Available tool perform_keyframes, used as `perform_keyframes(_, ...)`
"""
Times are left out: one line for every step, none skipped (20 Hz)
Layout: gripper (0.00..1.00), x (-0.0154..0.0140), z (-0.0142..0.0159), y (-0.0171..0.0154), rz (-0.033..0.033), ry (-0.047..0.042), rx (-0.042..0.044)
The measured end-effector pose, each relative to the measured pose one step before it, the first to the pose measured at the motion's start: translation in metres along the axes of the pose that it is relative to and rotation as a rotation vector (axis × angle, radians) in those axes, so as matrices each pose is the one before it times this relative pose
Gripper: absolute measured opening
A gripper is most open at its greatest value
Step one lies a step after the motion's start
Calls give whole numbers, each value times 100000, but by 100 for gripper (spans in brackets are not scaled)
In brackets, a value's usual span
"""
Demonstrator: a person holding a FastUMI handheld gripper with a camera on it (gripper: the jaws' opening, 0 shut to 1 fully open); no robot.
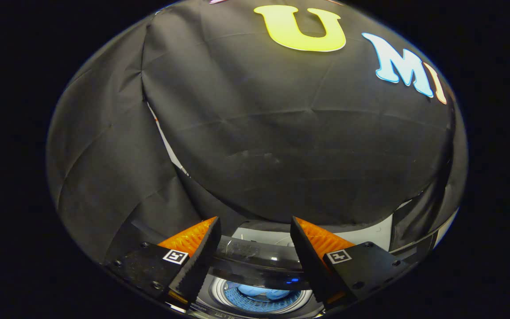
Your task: Put the clothes into the washing machine and then close the washing machine lid.
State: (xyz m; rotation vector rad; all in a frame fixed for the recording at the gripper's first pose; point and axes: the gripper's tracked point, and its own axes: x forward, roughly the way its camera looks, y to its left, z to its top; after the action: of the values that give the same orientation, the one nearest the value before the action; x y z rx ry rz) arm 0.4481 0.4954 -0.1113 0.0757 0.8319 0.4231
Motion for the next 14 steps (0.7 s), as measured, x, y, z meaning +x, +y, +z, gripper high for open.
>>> perform_keyframes(97, 330, -295, 59, 158, 432, -169)
perform_keyframes(97, -159, -36, -31, 168, 567, 46)
perform_keyframes(97, -127, -279, -8, 215, 674, -142)
perform_keyframes(97, -263, 163, 70, 120, 206, -170)
perform_keyframes(97, -193, -45, 34, 224, -187, -232)
perform_keyframes(97, -445, -172, 159, 143, -541, -166)
perform_keyframes(97, -291, -96, 62, 125, -427, -314)
perform_keyframes(97, -219, -307, 191, 84, -484, -171)
perform_keyframes(97, -287, -341, 172, 5, -63, -117)
perform_keyframes(97, -321, -171, 95, -83, -225, 12)
perform_keyframes(97, -301, -213, 28, -9, -186, -196)
perform_keyframes(97, -315, -104, 42, -101, -290, 52)
perform_keyframes(97, -149, -376, 129, -64, -145, -212)
perform_keyframes(97, -158, -147, 3, 0, -265, -68)
